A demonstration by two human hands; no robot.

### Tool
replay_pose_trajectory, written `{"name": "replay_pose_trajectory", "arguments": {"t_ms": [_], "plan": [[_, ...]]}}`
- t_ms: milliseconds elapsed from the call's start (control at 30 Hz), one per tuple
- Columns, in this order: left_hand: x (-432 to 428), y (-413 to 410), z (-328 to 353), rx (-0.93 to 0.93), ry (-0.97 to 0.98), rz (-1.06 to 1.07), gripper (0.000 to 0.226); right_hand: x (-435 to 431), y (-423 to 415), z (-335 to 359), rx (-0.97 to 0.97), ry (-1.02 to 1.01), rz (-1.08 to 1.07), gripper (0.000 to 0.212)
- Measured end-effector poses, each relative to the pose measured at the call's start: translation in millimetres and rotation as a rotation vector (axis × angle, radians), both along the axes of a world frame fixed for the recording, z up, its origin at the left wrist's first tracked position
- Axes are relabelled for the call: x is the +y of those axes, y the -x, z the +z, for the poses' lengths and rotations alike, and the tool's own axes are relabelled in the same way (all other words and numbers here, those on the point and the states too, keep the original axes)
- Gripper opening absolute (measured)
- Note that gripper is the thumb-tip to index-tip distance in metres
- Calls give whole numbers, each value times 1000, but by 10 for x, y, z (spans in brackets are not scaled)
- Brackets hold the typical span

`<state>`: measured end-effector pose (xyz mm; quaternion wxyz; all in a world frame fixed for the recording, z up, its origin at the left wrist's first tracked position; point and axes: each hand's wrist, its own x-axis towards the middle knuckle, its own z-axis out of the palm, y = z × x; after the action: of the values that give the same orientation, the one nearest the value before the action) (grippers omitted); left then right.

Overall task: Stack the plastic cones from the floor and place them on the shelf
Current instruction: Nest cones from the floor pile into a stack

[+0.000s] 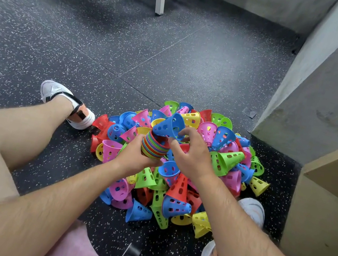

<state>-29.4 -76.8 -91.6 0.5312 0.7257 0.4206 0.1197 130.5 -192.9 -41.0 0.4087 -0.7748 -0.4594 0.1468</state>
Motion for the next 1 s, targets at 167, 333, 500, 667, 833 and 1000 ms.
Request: {"name": "replay_pose_trajectory", "arguments": {"t_ms": [167, 333, 500, 667, 833, 1000], "plan": [[-27, 7, 27, -11, -19, -8, 74, -31, -52, -72, -46, -10, 52, 21], [-56, 1, 61, 5, -25, -37, 67, -67, -55, -81, -84, 79, 137, 27], [-99, 13, 81, -4, -32, -43, 59, -147, -42, -143, 0, 178, 93, 41], [-91, 117, 42, 33, -34, -61, 71, -248, -83, -397, -400, 363, 252, 27], [-146, 191, 3, 40, -20, -36, 69, -242, 53, -652, -598, 521, 360, 35], [-140, 175, 11, 52, -8, -43, 67, -252, 18, -728, -619, 534, 313, 29]]}}
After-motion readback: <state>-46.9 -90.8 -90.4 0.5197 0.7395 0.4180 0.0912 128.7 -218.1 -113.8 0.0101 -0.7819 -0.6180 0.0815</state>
